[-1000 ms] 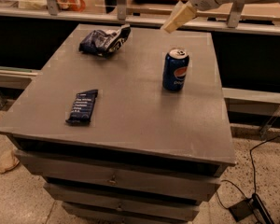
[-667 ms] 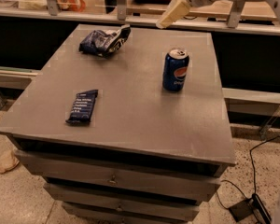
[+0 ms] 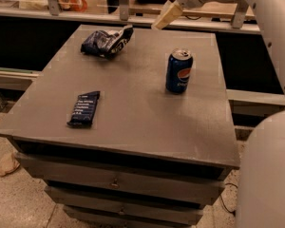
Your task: Move blue chip bag near pepsi can
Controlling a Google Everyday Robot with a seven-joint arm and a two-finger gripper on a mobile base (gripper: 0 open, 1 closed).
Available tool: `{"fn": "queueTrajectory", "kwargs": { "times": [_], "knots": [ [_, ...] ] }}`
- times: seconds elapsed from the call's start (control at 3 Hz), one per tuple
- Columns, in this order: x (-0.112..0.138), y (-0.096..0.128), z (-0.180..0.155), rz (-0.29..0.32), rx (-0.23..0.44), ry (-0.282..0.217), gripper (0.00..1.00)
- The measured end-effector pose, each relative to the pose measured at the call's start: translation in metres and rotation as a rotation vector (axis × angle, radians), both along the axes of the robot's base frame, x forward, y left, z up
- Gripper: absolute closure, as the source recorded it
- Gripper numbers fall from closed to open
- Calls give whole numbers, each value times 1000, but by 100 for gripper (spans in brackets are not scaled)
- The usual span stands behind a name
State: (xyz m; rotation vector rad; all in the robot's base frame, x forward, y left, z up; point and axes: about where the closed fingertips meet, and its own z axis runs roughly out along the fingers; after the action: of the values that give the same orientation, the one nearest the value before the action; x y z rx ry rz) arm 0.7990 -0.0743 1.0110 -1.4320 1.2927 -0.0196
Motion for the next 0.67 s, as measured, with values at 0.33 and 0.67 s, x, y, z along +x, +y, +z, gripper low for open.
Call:
{"fn": "queueTrajectory", "kwargs": {
  "times": [0.33,0.67],
  "knots": [
    [5,25,-9,59,-42,6,0],
    [5,39,-18,83,-56,17,0]
  ]
}}
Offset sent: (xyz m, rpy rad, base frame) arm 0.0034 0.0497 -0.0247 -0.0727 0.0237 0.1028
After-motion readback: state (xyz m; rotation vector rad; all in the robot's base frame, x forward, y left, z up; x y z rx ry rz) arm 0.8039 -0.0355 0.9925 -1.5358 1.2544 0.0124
